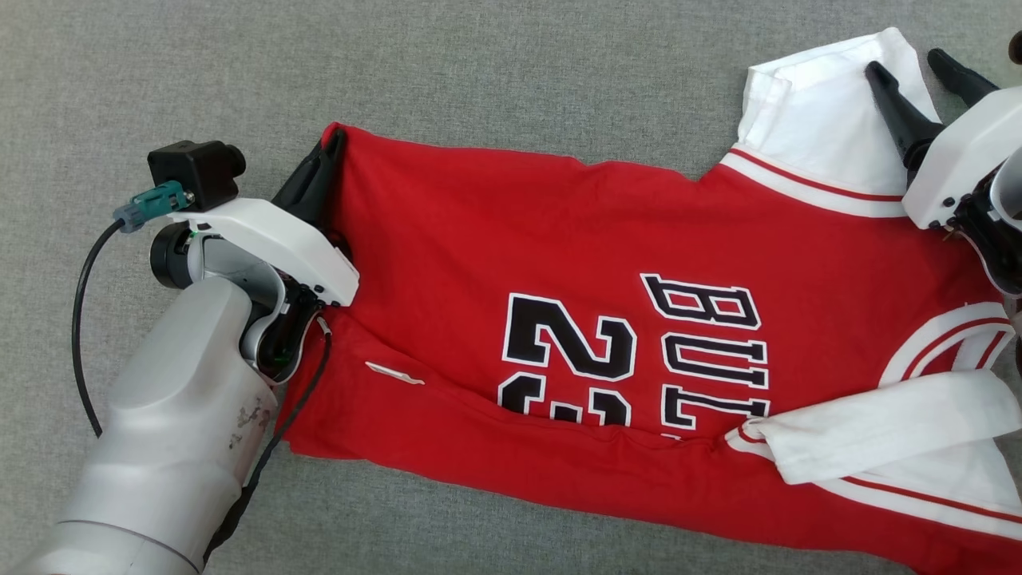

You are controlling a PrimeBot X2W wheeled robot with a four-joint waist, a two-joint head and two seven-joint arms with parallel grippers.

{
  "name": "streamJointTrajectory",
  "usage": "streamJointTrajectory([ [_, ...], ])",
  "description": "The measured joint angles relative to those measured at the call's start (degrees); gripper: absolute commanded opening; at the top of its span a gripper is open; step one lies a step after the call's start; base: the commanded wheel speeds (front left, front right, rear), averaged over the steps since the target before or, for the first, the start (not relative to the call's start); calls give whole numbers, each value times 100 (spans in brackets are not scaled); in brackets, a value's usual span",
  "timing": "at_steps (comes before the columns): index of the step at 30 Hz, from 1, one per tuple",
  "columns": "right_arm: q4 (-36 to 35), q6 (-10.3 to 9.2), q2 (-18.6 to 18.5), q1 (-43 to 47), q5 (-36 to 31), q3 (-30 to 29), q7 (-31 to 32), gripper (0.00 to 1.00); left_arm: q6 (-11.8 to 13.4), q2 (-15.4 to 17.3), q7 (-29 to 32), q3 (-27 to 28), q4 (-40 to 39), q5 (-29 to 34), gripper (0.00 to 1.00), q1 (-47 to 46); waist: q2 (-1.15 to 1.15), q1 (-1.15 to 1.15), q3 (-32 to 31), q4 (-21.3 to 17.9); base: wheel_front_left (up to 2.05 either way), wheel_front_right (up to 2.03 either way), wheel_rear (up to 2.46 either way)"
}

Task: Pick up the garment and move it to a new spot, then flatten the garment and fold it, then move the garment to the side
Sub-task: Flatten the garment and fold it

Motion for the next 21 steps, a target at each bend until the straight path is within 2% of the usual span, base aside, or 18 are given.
streamJointTrajectory([
  [2, 54, 0, -85, -99, 145, 153, 80, 0, 0, 14, -45, -71, 26, -49, 0, -18, 0, 0, -3, 6, 0, 0, 0],
  [6, -62, 0, -220, -154, 417, 458, -214, 0, 0, 96, -167, -208, 80, -190, 0, -36, 0, 0, -68, -9, 0, 0, 0],
  [11, -474, 1, -400, -82, 699, 480, -842, 0, 1, 296, -352, -209, 15, -333, 0, -27, 0, 0, -215, -69, 0, 0, 0],
  [21, -1603, 1, -732, 975, 972, 320, -1571, 0, 8, 742, -526, -82, -556, -341, 0, 386, 0, 0, -501, -317, 0, 0, 0],
])
